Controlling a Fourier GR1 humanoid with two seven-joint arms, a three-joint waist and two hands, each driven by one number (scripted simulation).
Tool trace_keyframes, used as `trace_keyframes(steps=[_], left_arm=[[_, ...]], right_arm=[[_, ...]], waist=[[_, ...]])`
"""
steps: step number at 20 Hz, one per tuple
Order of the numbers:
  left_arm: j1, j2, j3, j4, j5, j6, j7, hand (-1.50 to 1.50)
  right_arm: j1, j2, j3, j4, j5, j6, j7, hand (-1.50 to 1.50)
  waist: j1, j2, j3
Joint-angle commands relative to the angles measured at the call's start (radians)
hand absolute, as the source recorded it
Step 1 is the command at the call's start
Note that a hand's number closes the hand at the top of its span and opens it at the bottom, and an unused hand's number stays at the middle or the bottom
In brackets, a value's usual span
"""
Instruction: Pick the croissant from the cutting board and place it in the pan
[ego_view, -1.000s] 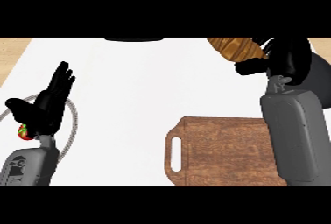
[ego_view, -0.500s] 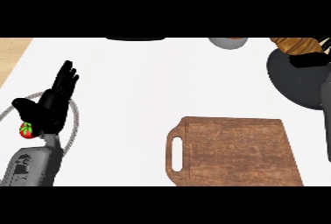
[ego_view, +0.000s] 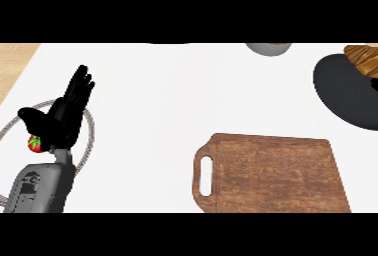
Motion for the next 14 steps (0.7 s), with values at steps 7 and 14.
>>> trace_keyframes(steps=[7,14], left_arm=[[-0.010,-0.008,-0.023,-0.039,0.010,-0.019,0.030,0.00],[-0.007,-0.028,-0.011,0.014,-0.002,0.008,-0.016,0.00]], right_arm=[[-0.046,-0.065,-0.137,0.268,-0.118,-0.017,-0.181,1.50],[-0.028,-0.055,-0.221,0.371,-0.228,0.213,-0.282,-1.50]], waist=[[0.029,0.010,0.005],[0.022,0.017,0.006]])
